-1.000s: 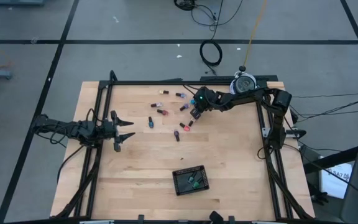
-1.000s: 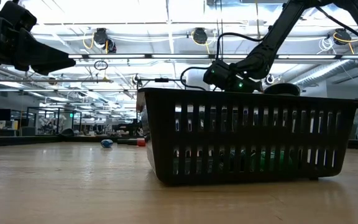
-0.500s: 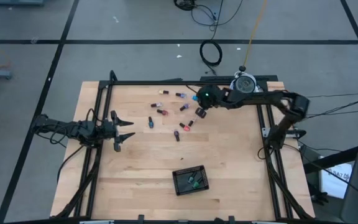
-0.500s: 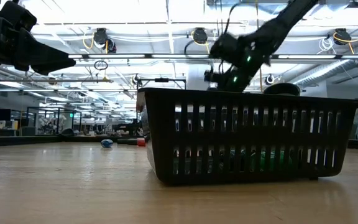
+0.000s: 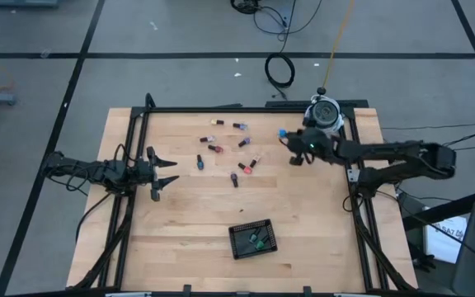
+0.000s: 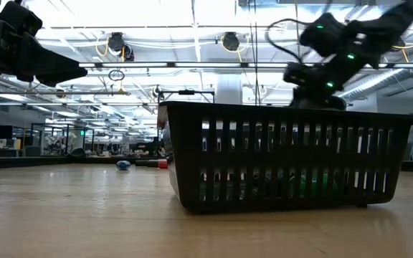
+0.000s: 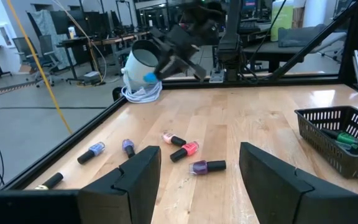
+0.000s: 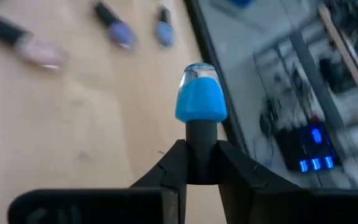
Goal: Pick & Place Nail Polish
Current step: Put the light blue nail polish bottle into the black bin
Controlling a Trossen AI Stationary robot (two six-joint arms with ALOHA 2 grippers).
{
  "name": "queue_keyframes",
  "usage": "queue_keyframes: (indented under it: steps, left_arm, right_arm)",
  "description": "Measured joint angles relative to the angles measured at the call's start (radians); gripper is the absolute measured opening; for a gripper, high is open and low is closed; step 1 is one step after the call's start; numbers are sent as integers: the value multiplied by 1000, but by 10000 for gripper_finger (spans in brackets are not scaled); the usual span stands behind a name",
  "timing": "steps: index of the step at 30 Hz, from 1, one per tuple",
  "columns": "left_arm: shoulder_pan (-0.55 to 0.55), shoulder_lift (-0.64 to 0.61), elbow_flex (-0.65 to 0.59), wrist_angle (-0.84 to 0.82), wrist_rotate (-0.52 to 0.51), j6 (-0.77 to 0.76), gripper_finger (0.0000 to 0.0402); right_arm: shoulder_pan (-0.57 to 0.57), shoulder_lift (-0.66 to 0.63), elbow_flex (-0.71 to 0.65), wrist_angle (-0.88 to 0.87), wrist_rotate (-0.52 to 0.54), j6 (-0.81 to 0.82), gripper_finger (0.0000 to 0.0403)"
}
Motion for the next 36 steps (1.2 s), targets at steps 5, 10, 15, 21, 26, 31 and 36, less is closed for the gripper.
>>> queue_keyframes:
  steps: [5, 10, 15, 21, 26, 31, 36]
  left_arm:
    - [0, 0, 0, 0, 4, 0, 214]
    - [0, 0, 0, 0, 6, 0, 214]
    - [0, 0, 0, 0, 6, 0, 214]
    - [0, 0, 0, 0, 7, 0, 214]
    - [0, 0, 0, 0, 8, 0, 214]
    - [0, 0, 0, 0, 8, 0, 214]
    - [0, 0, 0, 0, 8, 0, 214]
  right_arm:
    - [98, -98, -162, 284, -35, -7, 49]
    - [230, -152, -266, 574, 76, -67, 49]
    - [357, -147, -276, 613, 447, -305, 49]
    - [445, -145, -277, 624, 585, -387, 49]
    - [465, -144, -277, 678, 505, -347, 49]
    - [463, -145, -276, 676, 486, -306, 49]
    - [463, -145, -276, 675, 486, -280, 49]
